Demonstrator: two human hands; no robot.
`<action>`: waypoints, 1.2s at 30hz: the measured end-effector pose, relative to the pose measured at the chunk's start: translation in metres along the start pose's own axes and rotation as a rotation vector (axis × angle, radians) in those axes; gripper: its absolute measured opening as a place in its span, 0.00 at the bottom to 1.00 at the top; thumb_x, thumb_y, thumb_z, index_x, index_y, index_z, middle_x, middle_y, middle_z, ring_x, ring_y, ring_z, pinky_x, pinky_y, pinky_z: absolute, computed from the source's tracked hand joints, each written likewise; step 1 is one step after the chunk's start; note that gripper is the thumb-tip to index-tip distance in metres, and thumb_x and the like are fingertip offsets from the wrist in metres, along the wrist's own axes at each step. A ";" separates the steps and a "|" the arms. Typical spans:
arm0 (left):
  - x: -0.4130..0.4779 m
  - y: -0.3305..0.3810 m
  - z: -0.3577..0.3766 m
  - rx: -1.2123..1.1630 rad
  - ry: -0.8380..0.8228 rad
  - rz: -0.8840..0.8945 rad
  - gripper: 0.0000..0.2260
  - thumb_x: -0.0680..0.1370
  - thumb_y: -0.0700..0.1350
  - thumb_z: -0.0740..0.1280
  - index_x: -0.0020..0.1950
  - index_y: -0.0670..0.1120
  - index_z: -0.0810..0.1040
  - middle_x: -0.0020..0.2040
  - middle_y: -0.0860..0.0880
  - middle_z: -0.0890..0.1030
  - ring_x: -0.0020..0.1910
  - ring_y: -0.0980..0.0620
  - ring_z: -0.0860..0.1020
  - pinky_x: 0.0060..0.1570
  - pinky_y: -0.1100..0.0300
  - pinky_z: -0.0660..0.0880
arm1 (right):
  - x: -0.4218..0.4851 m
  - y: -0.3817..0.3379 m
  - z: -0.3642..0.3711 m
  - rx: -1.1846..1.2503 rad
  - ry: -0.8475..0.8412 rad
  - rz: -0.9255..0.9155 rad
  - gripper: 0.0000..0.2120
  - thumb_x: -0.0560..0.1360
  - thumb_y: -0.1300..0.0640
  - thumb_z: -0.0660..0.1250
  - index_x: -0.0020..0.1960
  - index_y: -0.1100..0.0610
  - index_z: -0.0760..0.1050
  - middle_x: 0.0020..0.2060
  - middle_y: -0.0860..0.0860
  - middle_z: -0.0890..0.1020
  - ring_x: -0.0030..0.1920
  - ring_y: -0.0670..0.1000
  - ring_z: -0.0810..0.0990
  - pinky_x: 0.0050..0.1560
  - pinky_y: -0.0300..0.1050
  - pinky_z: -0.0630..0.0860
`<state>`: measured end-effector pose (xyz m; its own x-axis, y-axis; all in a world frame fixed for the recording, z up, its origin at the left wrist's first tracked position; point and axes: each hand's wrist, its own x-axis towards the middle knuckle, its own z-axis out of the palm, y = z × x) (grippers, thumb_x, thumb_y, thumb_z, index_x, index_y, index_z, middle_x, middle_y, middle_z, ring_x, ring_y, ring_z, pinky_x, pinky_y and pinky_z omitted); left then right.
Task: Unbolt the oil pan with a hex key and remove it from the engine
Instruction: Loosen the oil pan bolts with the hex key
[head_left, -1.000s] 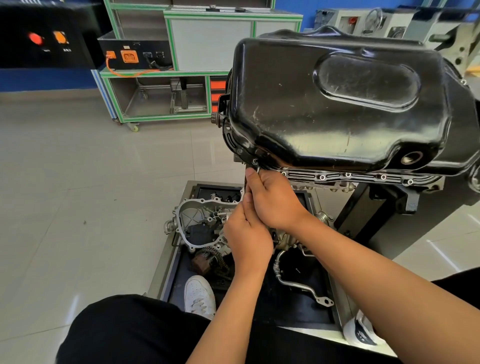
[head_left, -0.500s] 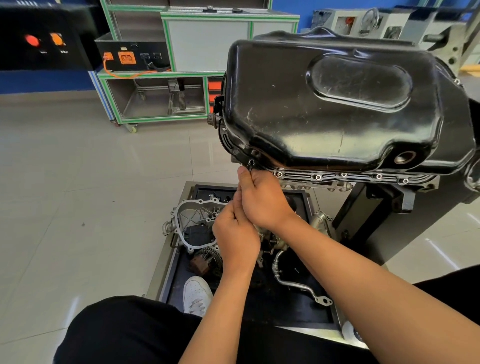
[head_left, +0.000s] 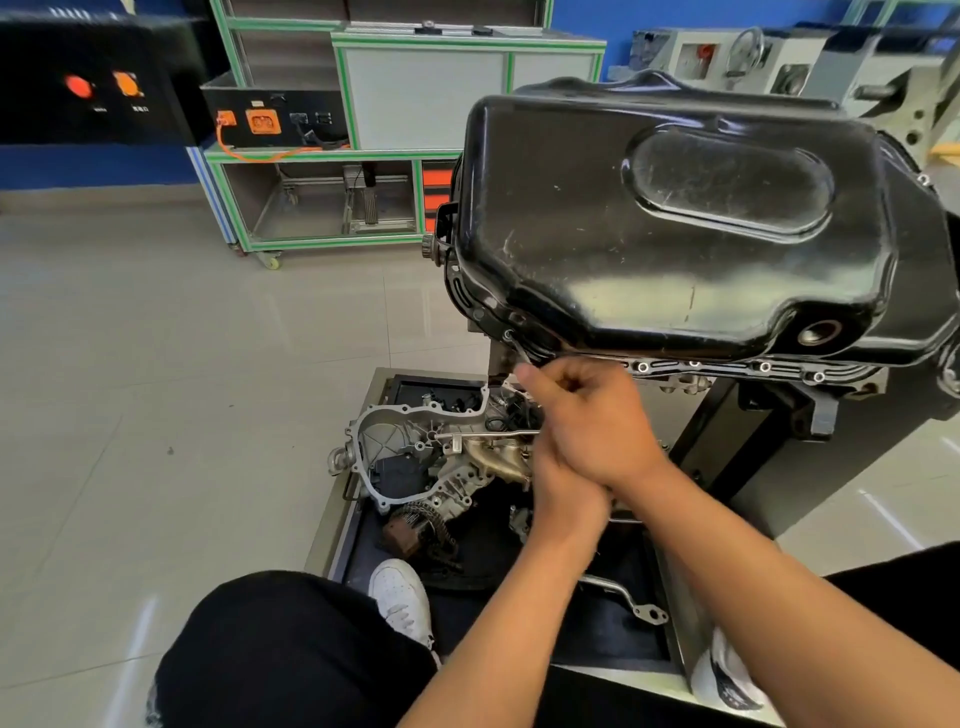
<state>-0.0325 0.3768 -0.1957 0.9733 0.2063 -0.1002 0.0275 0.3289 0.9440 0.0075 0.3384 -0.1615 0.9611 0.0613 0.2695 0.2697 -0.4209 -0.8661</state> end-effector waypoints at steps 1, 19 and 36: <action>-0.001 0.002 0.010 0.005 -0.038 -0.011 0.12 0.85 0.38 0.53 0.51 0.45 0.76 0.40 0.49 0.81 0.40 0.56 0.80 0.43 0.62 0.77 | 0.001 0.001 -0.010 -0.021 -0.005 0.006 0.12 0.76 0.48 0.73 0.34 0.49 0.81 0.28 0.45 0.82 0.28 0.46 0.78 0.36 0.37 0.74; 0.025 0.073 -0.054 0.543 -0.276 0.250 0.08 0.80 0.46 0.67 0.44 0.46 0.83 0.36 0.52 0.84 0.33 0.54 0.83 0.28 0.63 0.77 | -0.053 0.026 -0.018 -0.139 0.105 -0.143 0.07 0.79 0.55 0.69 0.44 0.54 0.83 0.28 0.48 0.81 0.28 0.49 0.78 0.31 0.50 0.74; 0.026 0.060 -0.041 0.790 -0.164 0.477 0.16 0.81 0.45 0.66 0.34 0.44 0.81 0.28 0.58 0.78 0.27 0.63 0.75 0.32 0.74 0.67 | -0.061 0.023 0.019 0.179 0.130 0.061 0.11 0.79 0.62 0.66 0.38 0.60 0.79 0.27 0.51 0.81 0.25 0.50 0.77 0.25 0.46 0.69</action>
<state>-0.0152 0.4397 -0.1544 0.9400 0.0062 0.3412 -0.2945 -0.4908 0.8200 -0.0437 0.3420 -0.2061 0.9632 -0.0813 0.2562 0.2288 -0.2527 -0.9401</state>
